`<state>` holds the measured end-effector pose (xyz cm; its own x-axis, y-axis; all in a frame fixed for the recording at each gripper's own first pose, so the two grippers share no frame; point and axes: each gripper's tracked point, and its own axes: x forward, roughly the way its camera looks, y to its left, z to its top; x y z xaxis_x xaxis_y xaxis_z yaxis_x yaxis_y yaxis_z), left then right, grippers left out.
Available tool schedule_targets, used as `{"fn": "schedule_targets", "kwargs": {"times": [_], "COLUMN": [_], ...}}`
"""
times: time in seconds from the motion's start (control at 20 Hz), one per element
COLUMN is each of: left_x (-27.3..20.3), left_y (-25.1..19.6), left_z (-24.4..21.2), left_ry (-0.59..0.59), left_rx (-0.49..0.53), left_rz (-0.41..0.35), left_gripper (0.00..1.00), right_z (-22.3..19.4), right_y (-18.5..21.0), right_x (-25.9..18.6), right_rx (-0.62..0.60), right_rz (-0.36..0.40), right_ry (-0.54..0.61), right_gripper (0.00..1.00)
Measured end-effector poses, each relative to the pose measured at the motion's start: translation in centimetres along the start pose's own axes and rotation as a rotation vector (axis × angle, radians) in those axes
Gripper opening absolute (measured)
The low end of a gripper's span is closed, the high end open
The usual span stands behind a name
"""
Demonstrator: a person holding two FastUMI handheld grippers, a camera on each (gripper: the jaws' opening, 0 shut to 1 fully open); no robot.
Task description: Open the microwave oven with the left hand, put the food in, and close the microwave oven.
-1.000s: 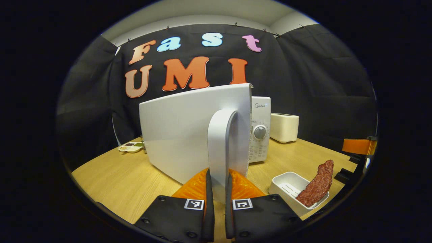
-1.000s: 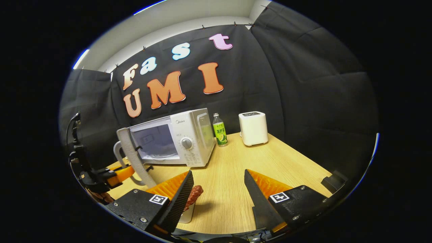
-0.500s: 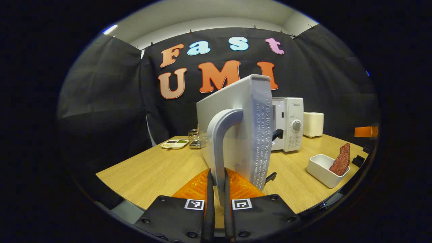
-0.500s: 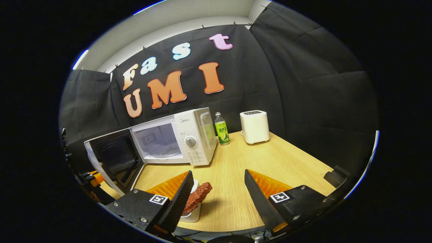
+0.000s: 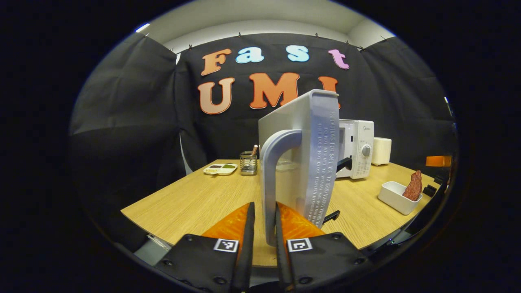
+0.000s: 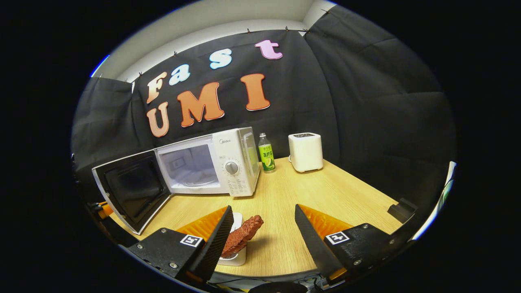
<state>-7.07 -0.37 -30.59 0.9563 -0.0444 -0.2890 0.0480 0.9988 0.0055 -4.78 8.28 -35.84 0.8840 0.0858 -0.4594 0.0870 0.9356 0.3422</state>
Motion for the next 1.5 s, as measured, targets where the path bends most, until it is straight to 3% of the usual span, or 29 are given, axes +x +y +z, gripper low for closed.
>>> {"fn": "schedule_targets", "kwargs": {"times": [0.05,0.2,0.25,0.3,0.4,0.45,0.5,0.65,0.75,0.8,0.85,0.9,1.3,1.35,1.5], "left_x": [-0.3,-1.3,-1.4,-1.4,-1.7,-2.0,-2.1,-2.8,-3.1,-3.2,-3.2,-3.2,-2.1,-2.0,-1.6], "left_y": [0.5,2.3,3.0,3.5,5.0,5.8,6.7,8.9,10.0,10.8,11.6,12.2,13.3,13.4,13.1], "left_z": [-0.1,-0.4,-0.5,-0.4,-0.6,-0.6,-0.7,-0.8,-0.3,-0.2,0.1,0.6,1.2,1.1,1.3], "left_ry": [0.002,-0.008,-0.01,-0.007,-0.001,-0.001,0.002,0.005,-0.005,-0.008,-0.012,-0.02,-0.029,-0.026,-0.026], "left_rx": [0.001,0.081,0.098,0.097,0.1,0.107,0.108,0.092,0.058,0.05,0.042,0.034,0.001,0.0,0.004], "left_rz": [-0.002,0.027,0.03,0.032,0.047,0.059,0.076,0.104,0.104,0.121,0.132,0.142,0.162,0.163,0.165], "left_gripper": [0.31,0.61,0.59,0.69,0.61,0.82,0.65,0.65,0.83,0.76,0.77,0.77,0.77,0.77,0.77], "right_z": [-0.1,-0.7,-0.9,-1.1,-1.5,-1.7,-1.8,-2.4,-2.6,-2.9,-3.0,-3.4,-5.9,-5.9,-6.0], "right_y": [0.0,0.0,-0.1,-0.1,0.0,0.1,0.1,0.3,0.9,1.1,1.2,1.0,2.3,2.4,2.5], "right_x": [0.0,0.0,0.1,0.2,0.3,0.3,0.4,1.1,1.7,2.2,2.7,3.1,4.4,4.4,4.4], "right_rx": [-0.006,-0.013,-0.013,-0.013,-0.008,-0.005,-0.002,0.025,0.066,0.086,0.101,0.112,0.417,0.43,0.465], "right_rz": [-0.008,-0.024,-0.03,-0.036,-0.042,-0.044,-0.045,-0.052,-0.038,-0.036,-0.037,-0.044,0.035,0.043,0.056], "right_ry": [0.003,0.019,0.026,0.033,0.044,0.048,0.051,0.072,0.087,0.099,0.109,0.124,0.261,0.258,0.259], "right_gripper": [0.94,0.94,0.94,0.94,0.94,0.94,0.94,0.94,0.94,0.94,0.88,0.92,0.52,0.43,0.29]}}
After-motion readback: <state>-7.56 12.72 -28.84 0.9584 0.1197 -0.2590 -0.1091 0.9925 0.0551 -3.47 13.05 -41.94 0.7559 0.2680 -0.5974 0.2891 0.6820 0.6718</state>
